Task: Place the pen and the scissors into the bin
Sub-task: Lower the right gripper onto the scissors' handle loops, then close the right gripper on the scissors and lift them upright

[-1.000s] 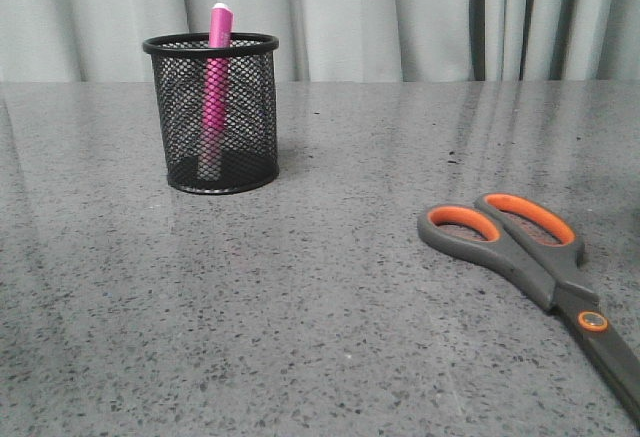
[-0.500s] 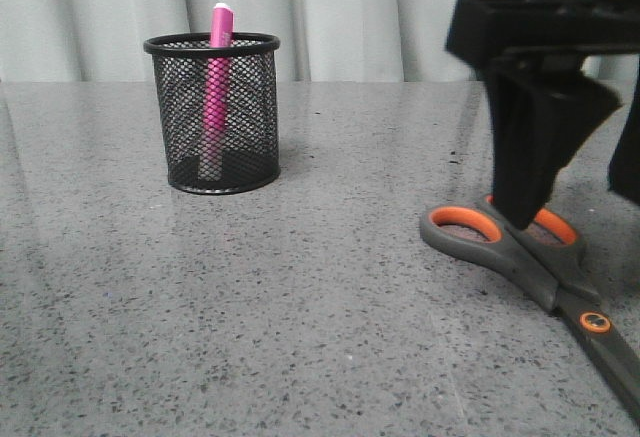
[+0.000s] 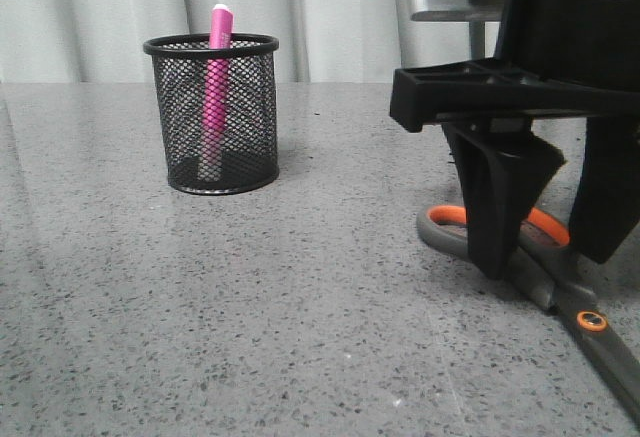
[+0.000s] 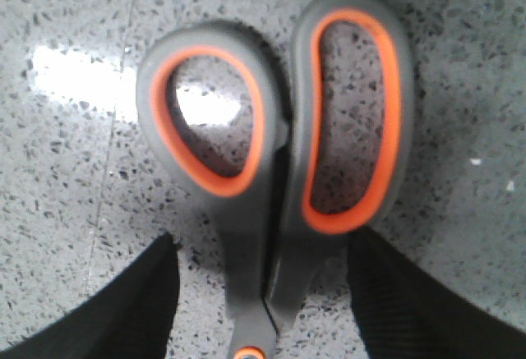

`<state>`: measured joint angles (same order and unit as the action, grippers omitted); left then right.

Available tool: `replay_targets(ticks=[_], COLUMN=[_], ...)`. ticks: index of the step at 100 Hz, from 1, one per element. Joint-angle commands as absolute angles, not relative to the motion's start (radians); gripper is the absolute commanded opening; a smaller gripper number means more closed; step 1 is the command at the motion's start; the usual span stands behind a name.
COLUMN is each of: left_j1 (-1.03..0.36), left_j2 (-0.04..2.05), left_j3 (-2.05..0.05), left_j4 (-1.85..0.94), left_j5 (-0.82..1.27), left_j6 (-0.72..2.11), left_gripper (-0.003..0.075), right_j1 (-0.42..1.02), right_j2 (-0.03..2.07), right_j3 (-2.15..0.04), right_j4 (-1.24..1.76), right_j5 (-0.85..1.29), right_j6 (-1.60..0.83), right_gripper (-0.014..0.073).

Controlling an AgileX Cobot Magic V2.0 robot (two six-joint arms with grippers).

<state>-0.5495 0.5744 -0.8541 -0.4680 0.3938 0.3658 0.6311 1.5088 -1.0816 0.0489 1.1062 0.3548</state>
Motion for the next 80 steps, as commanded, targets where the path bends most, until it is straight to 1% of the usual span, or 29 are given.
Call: replay_targets(ticks=[1, 47, 64, 80], left_j1=[-0.554, -0.554, -0.554, -0.554], left_j2=[0.577, 0.577, 0.577, 0.577], left_j3=[-0.877, -0.877, -0.877, -0.877], left_j4=[-0.487, -0.487, -0.487, -0.487], left_j5=[0.331, 0.331, 0.329, 0.329], left_j6=[0.362, 0.362, 0.362, 0.362], left_gripper=[0.0094, 0.0094, 0.0094, 0.0094], right_j1=[0.631, 0.633, 0.637, 0.677], right_j2=[1.537, 1.392, 1.393, 1.416], right_j3=[-1.08, -1.082, -1.08, -1.078], right_j4=[0.063, 0.0, 0.033, 0.045], right_j5=[1.091, 1.127, 1.104, 1.089], right_j6=[0.353, 0.422, 0.422, 0.423], right_gripper=[0.04, 0.0403, 0.0403, 0.0403])
